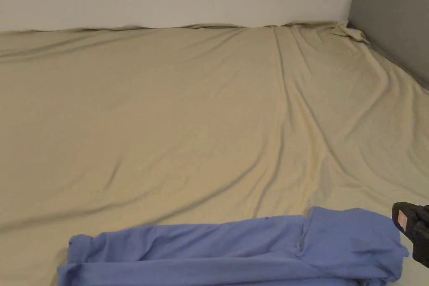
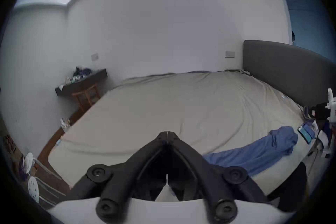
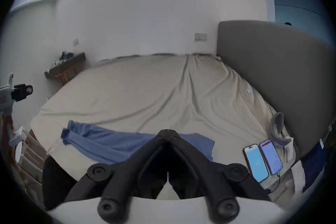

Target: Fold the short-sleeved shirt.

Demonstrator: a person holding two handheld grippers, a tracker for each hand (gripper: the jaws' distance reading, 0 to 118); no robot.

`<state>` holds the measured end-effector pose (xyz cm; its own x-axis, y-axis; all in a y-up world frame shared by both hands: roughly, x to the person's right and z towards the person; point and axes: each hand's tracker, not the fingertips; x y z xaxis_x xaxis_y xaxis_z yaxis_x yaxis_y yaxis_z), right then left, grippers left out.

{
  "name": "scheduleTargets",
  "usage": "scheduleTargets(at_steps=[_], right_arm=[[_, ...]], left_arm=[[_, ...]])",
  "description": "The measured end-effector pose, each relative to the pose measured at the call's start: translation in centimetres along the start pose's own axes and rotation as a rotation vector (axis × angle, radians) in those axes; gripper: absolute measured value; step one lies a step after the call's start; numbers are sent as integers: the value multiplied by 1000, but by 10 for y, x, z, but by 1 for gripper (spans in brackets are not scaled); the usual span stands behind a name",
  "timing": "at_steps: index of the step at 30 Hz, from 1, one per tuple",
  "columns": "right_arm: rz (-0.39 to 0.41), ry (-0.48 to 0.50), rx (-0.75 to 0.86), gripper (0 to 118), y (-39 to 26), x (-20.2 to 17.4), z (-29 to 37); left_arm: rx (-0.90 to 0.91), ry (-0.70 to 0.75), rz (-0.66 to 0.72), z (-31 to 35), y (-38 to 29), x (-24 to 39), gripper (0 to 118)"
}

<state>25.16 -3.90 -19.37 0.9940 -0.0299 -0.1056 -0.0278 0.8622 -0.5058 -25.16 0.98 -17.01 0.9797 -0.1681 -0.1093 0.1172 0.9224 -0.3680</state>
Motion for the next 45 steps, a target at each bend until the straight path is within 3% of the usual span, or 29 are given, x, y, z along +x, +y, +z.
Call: scheduleTargets(at_steps=[8,12,14,15,16,17,20,21,23,25,29,31,32,33,34,35,36,39,42,45], right_arm=[[-18,54,0,2,-3,-5,-2],[-16,81,-26,2,-6,-5,-12],[-15,98,-45,2,-7,-7,-18],[-18,108,-57,2,-9,-9,-23],[-21,123,-72,2,-10,-11,-28],[-25,133,-81,2,-12,-13,-32],[-32,158,-121,2,-17,-22,-48],[-31,165,-136,2,-18,-26,-53],[-21,177,-155,2,-18,-36,-62],[-18,193,-176,2,-18,-44,-71],[1,222,-201,2,-15,-56,-86],[5,235,-202,2,-11,-62,-90],[6,241,-199,2,-10,-63,-92],[4,251,-200,2,-9,-63,-94],[4,255,-202,2,-9,-64,-97],[8,255,-206,2,-8,-65,-97],[15,252,-209,2,-8,-65,-97],[23,250,-216,2,-8,-62,-96],[24,239,-219,2,-9,-58,-96],[24,233,-215,2,-9,-57,-94]], left_arm=[[-113,-98,35,-9,-7,-4,0],[-221,-330,208,-42,-27,-18,0],[-303,-534,358,-74,-48,-35,4],[-373,-644,486,-95,-62,-50,30],[-426,-745,620,-116,-80,-65,83],[-489,-808,712,-134,-97,-75,88],[-620,-864,813,-168,-136,-97,88],[-652,-763,782,-176,-145,-102,88],[-713,-723,742,-194,-162,-107,88],[-768,-729,793,-208,-178,-103,88],[-843,-769,804,-239,-206,-74,88],[-706,-907,911,-246,-203,-61,88],[-730,-914,906,-254,-206,-45,88],[-734,-901,882,-258,-208,-33,84],[-641,-933,885,-256,-202,-28,67],[-646,-882,849,-255,-197,-22,25],[-680,-834,769,-273,-209,-28,10],[-707,-859,777,-268,-207,-35,10],[-667,-765,777,-260,-201,-58,10],[-628,-765,815,-245,-193,-82,10]])
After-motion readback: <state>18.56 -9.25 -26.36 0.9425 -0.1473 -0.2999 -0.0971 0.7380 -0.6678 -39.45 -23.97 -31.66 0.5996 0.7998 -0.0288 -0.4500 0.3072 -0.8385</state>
